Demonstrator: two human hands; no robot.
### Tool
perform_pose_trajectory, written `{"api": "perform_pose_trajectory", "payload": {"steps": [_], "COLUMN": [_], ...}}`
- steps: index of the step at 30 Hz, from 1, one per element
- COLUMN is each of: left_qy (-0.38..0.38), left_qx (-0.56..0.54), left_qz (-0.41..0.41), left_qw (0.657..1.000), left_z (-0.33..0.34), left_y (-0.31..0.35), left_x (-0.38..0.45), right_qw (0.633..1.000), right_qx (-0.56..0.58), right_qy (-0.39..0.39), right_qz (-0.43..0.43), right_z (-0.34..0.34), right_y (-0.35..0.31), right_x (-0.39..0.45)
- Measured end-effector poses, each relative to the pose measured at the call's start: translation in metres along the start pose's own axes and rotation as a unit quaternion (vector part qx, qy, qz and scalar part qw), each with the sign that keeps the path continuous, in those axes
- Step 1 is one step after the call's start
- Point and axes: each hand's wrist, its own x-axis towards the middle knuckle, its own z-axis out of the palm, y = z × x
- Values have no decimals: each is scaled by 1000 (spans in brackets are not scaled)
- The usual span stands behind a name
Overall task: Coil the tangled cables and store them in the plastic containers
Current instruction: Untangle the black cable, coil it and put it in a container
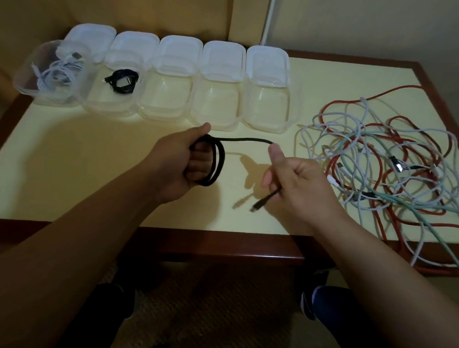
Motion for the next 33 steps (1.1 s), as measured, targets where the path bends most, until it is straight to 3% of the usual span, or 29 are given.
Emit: {"api": "perform_pose_trajectory", "payload": {"steps": [3, 12, 14, 20, 25, 30, 33], "left_qy": [5, 30, 29, 21, -4, -28, -41], "left_qx": [-17, -44, -43, -50, -67, -35, 59], "left_qz": [-3, 41, 40, 24, -3, 7, 51], "left_qw": [1000, 998, 998, 998, 998, 999, 996], "left_z": [-3, -18, -16, -9, -5, 2, 6], "left_y": [1, 12, 10, 7, 3, -2, -5], "left_x": [1, -2, -3, -3, -4, -5, -5], "right_qw": [999, 960, 958, 975, 982, 929, 897], "right_qx": [-2, 129, 155, 188, 173, 289, 331], "right_qy": [-26, -240, -236, -115, -80, -195, -240], "right_qz": [35, 59, 60, 36, 12, 125, 165], "right_z": [-3, -4, 1, 7, 6, 10, 21], "right_y": [-7, 2, 6, 5, 6, 4, 5], "right_x": [3, 3, 1, 8, 10, 7, 2]}}
